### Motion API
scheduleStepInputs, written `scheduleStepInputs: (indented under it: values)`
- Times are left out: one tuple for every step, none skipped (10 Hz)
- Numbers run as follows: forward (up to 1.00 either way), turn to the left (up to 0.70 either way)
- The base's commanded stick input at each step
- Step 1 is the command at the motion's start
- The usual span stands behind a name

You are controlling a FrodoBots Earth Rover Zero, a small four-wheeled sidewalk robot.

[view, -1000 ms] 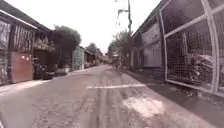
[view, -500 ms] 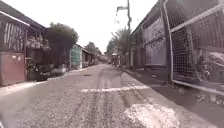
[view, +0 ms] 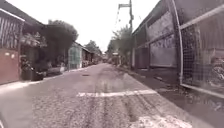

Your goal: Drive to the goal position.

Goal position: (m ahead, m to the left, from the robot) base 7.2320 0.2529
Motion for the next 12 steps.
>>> scheduleStepInputs:
  values:
    - [0.70, 0.01]
    - [0.70, 0.01]
    - [0.70, 0.01]
    - [0.70, 0.01]
    - [0.70, 0.01]
    - [0.70, 0.01]
    - [0.70, 0.01]
    - [0.70, 0.01]
    - [0.70, 0.01]
    - [0.70, 0.01]
    - [0.70, 0.01]
    - [0.70, 0.01]
